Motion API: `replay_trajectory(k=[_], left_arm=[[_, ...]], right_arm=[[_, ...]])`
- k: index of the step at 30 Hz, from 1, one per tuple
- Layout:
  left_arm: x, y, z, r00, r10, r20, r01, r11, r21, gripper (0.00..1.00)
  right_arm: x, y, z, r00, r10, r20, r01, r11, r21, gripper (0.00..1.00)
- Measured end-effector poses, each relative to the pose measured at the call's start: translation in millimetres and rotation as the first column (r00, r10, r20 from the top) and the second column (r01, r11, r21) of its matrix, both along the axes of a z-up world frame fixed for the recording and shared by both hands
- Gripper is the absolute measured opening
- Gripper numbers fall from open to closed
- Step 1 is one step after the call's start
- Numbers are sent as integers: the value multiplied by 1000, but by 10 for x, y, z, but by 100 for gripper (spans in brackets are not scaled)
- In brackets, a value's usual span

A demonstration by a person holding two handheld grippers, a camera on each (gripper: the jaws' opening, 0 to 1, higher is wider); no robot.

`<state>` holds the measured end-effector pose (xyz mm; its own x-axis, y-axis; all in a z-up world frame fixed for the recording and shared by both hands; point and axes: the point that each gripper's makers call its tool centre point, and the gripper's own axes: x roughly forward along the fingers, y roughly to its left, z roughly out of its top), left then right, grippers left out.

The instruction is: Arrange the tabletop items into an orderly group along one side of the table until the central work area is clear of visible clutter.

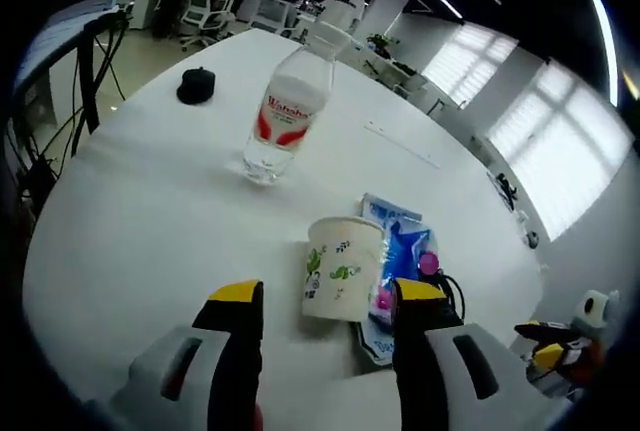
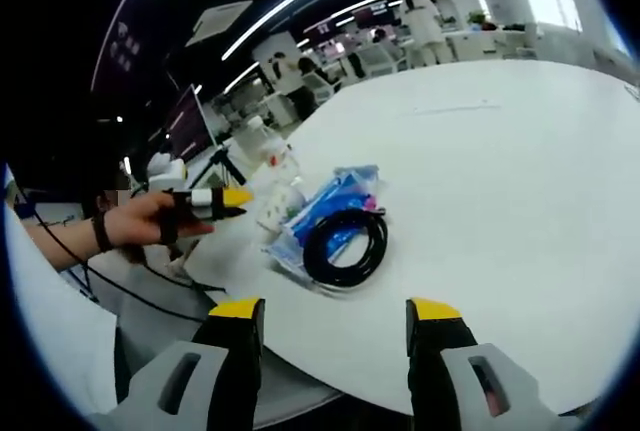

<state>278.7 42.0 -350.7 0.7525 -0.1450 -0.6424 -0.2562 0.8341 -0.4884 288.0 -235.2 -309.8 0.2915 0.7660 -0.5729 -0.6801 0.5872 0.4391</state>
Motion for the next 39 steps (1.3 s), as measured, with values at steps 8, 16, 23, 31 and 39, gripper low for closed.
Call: replay_trajectory(k=[8,16,23,31,39], left_arm=[[1,-107,-90,1000,-10,-15,10,1000,-14,52],[46,-170,-212,990,-121,-67,127,987,99,52],[124,-279,-331,985,-151,-82,158,983,90,53],[145,-247,-439,977,-176,-121,191,975,117,36],[115,-175,-428,983,-141,-118,154,981,116,34]], right_arm=[[-51,-60,-63,1000,-2,-11,2,1000,-8,57],[-44,-96,-85,1000,-12,-17,12,1000,-12,57],[-33,-138,-85,1000,-23,-19,23,1000,-13,57],[-49,-192,-89,999,-31,-21,31,999,-19,57],[-60,-178,-89,999,-31,-23,30,999,-19,57]])
